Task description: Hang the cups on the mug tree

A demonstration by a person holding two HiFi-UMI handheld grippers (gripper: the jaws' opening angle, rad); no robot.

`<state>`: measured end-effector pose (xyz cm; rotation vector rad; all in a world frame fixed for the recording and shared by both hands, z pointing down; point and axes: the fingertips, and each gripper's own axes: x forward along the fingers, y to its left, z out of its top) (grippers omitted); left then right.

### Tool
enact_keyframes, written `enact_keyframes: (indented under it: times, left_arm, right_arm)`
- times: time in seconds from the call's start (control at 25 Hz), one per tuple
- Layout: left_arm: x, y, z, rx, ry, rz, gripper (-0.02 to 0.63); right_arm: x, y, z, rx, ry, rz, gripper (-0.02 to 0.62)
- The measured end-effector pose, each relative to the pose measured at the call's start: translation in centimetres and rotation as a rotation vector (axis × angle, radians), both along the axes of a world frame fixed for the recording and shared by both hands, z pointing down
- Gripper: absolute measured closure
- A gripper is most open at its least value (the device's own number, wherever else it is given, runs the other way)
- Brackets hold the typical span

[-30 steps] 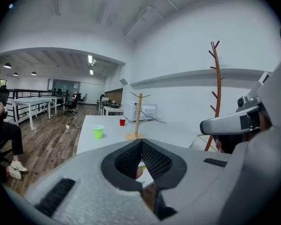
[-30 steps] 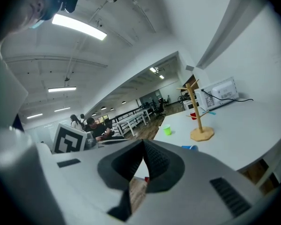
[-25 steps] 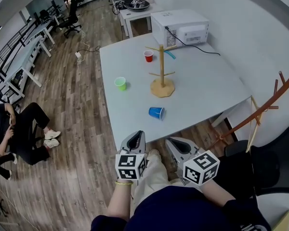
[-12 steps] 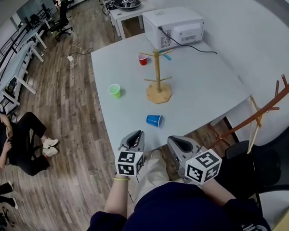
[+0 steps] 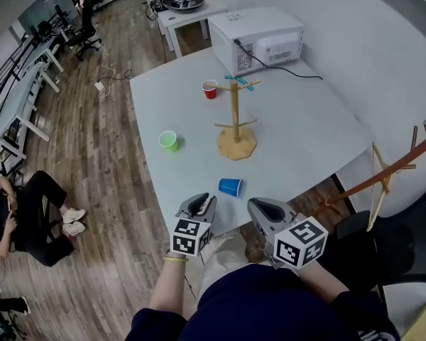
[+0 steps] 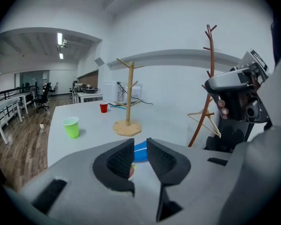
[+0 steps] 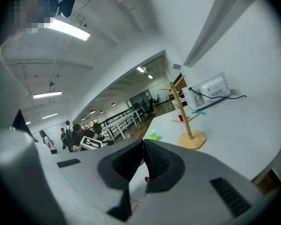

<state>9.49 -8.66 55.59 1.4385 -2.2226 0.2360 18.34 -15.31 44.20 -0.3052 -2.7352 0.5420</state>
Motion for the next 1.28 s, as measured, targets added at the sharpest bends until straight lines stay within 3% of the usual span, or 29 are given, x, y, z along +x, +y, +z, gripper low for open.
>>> enact_keyframes:
  times: [0.04,0.52,0.76,1.28]
  left_arm:
    - [-0.1,-0.2,0.2,-0.009,0.001,0.019,0.512]
    - [-0.9,-2.8,4.6,-0.185,-0.036,0.325,0.390]
    - [-1.0,-3.4,6.9,-0.282,-0.049,0.458,0.365]
    - [-1.6,-4.5,10.5,-0.492,-0.201,0.702,0.356]
  right_arm:
    - [-0.3,-0.1,0.1,-0.001,0.003,0.000,0.566]
    - [-2.9,-2.3,0.1,0.004,0.014,0.051,0.566]
    - [-3.5,-3.5,0.0,0.009,0.019,0.084,0.566]
    - [-4.1,-4.8,0.4,-0.005,0.039,0.130,0.566]
